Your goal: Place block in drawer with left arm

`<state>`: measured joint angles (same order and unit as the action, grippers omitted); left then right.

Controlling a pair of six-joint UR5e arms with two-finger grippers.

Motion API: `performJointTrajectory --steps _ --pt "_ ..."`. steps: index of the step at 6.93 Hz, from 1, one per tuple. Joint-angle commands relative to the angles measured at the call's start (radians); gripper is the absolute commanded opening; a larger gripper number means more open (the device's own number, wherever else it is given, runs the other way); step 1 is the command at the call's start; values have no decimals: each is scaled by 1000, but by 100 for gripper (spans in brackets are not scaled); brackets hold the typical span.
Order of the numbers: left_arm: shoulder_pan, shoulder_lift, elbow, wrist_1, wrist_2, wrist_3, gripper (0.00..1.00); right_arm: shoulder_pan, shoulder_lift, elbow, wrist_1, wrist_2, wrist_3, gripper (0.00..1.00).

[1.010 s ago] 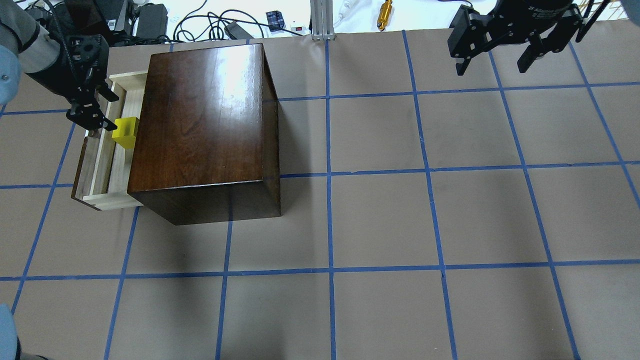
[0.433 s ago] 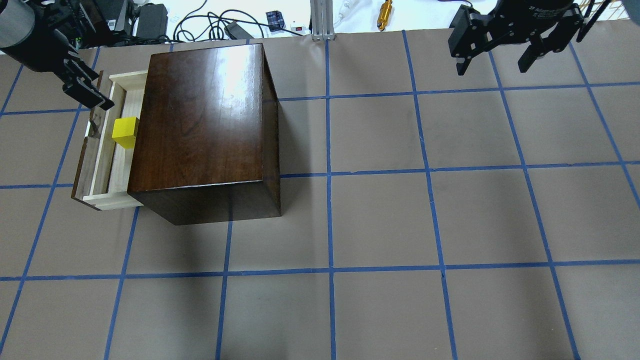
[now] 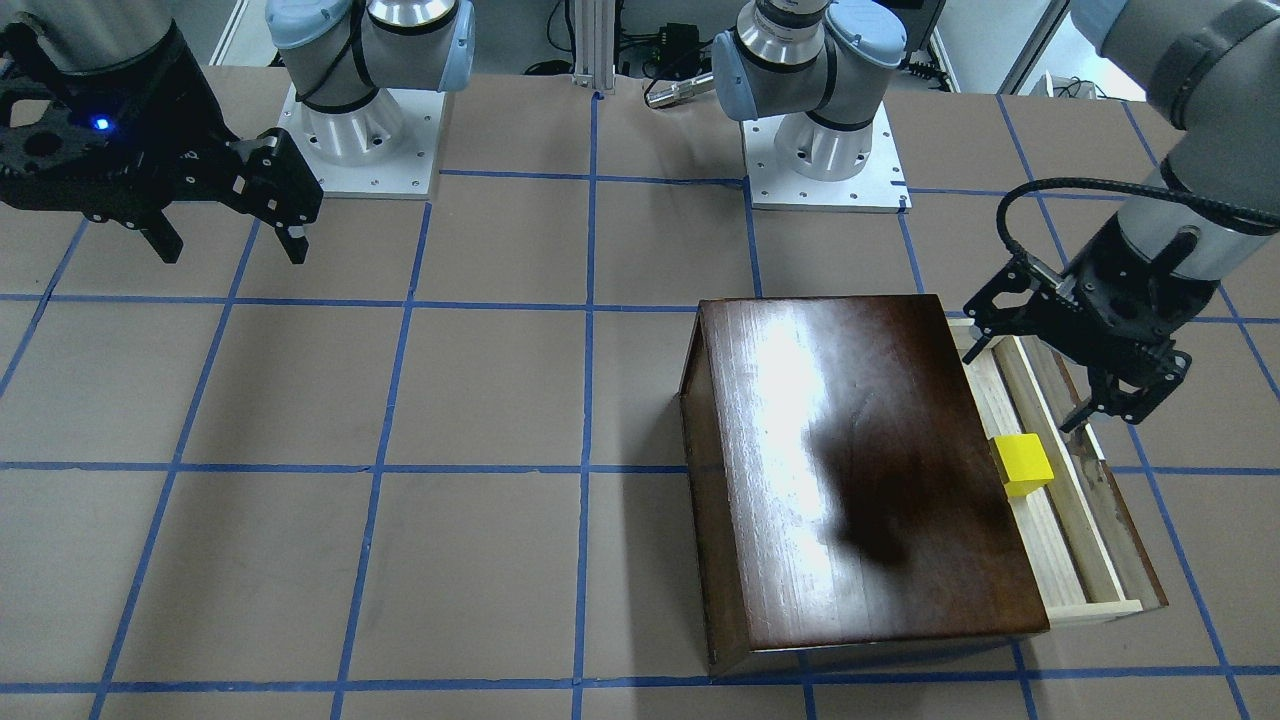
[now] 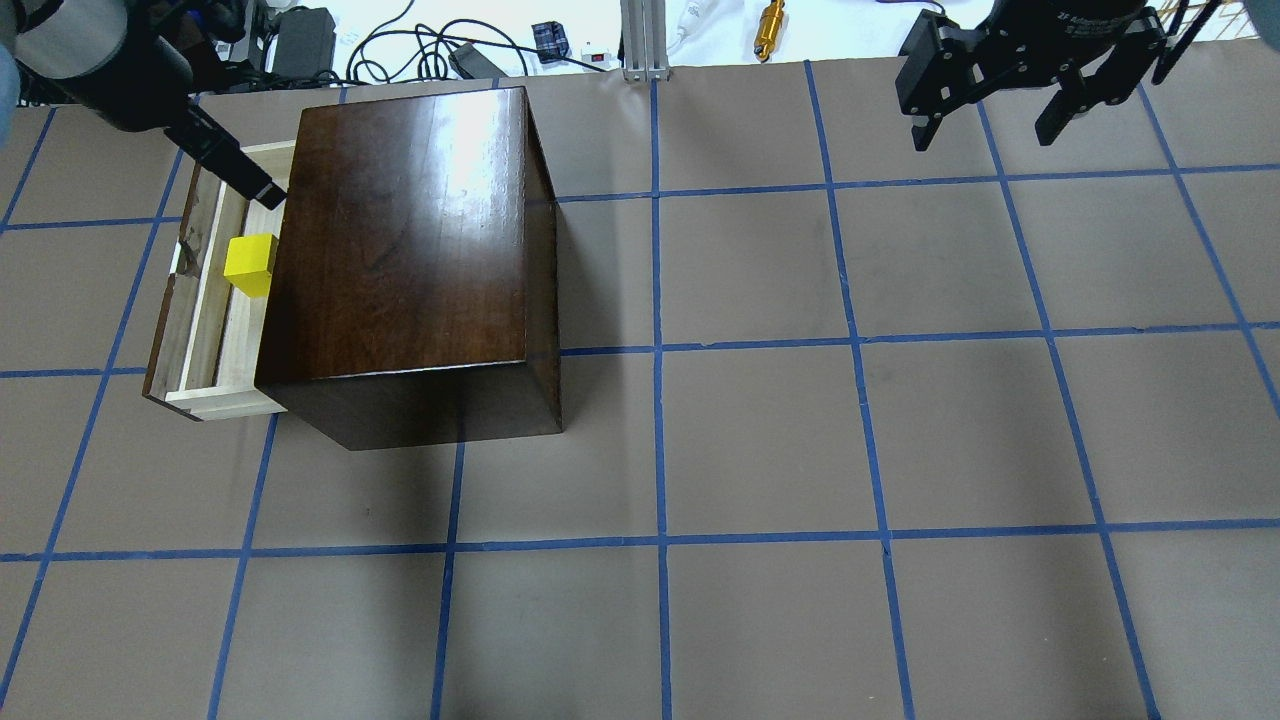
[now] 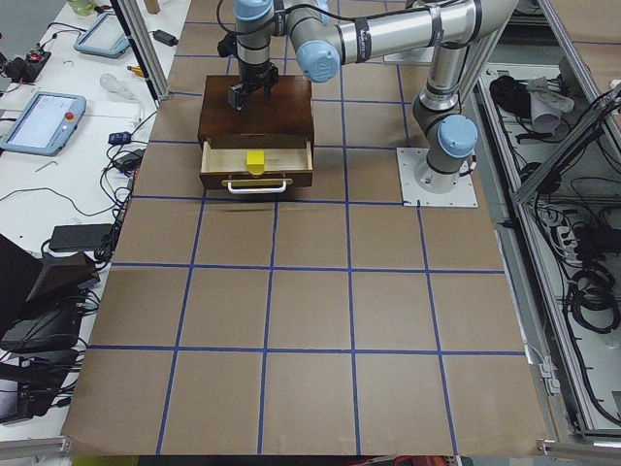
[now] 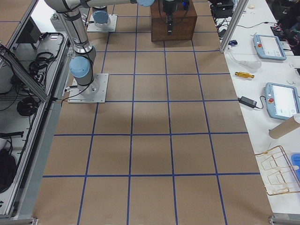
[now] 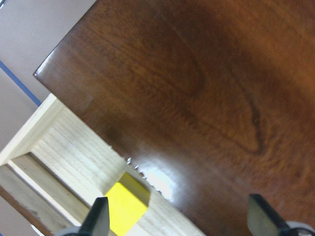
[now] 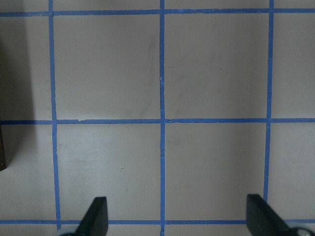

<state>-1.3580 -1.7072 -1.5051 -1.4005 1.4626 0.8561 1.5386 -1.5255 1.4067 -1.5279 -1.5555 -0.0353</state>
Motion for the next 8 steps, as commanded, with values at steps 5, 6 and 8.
performJointTrajectory --steps 5,6,8 --pt "-202 26 2 0 116 -812 100 0 -1 0 0 -1 0 100" --pt "-207 38 -1 -3 116 -880 100 -2 1 0 0 -1 0 100" --pt "-210 60 0 -44 111 -968 100 -2 -1 0 0 -1 0 100"
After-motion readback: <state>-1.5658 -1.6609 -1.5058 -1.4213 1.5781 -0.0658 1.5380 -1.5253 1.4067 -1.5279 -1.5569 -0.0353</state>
